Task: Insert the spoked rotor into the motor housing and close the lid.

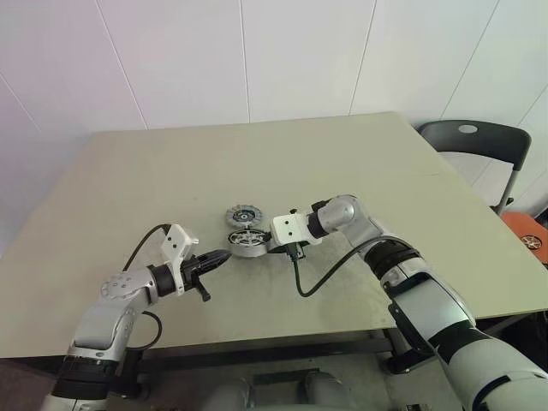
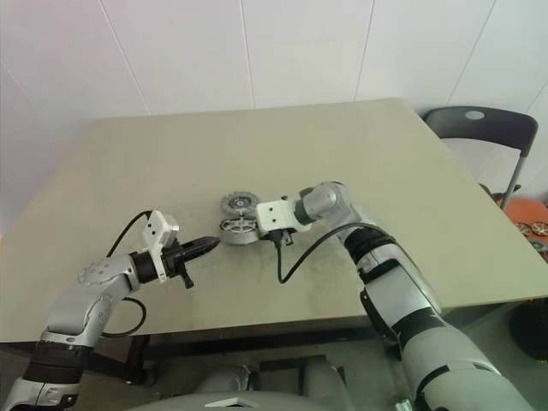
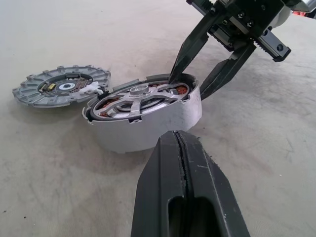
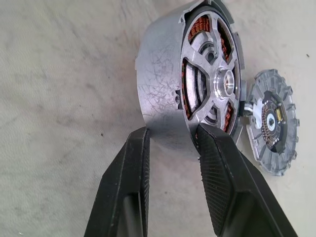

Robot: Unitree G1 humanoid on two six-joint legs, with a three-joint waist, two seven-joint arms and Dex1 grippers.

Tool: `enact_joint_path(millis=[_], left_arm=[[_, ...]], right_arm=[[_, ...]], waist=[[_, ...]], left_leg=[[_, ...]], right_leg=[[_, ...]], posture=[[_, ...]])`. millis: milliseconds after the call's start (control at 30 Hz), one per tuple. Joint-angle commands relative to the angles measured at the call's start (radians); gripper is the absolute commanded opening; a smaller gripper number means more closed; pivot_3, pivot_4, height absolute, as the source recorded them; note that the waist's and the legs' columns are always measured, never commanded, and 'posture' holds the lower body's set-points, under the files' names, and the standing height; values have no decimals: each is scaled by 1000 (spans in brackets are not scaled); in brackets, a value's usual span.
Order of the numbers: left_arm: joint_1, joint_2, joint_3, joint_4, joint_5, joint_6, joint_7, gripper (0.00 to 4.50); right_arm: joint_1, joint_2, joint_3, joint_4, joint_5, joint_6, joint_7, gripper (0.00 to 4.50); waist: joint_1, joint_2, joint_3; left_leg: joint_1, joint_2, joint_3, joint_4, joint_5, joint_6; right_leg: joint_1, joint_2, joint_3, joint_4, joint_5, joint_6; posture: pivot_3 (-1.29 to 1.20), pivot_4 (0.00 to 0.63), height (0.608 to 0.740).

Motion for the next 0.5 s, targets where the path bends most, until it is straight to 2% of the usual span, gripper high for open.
enact_joint_path(millis=[33,200,500], left_arm=[[-18,0,1,-7,14,-18,9,0],[-22,-4,3,-2,20,-20,7,0],[-28,-12,-2,1,27,-22,12,0]], right_arm=[[13,13,4,-52,43,16,70,2085],[9,12,8,-51,23,9,37,3642],[-47,12,7,-15,17,8,24,3642]], waist=[[0,0,0],[4,0,0],[2,0,0]], left_leg=[[0,0,0,0,0,0],[0,0,0,2,0,0],[0,0,0,2,0,0]], right_leg=[[0,0,0,0,0,0],[1,0,0,0,-1,-1],[1,0,0,0,-1,-2]], posture=[[0,0,740],[0,0,740],[0,0,740]])
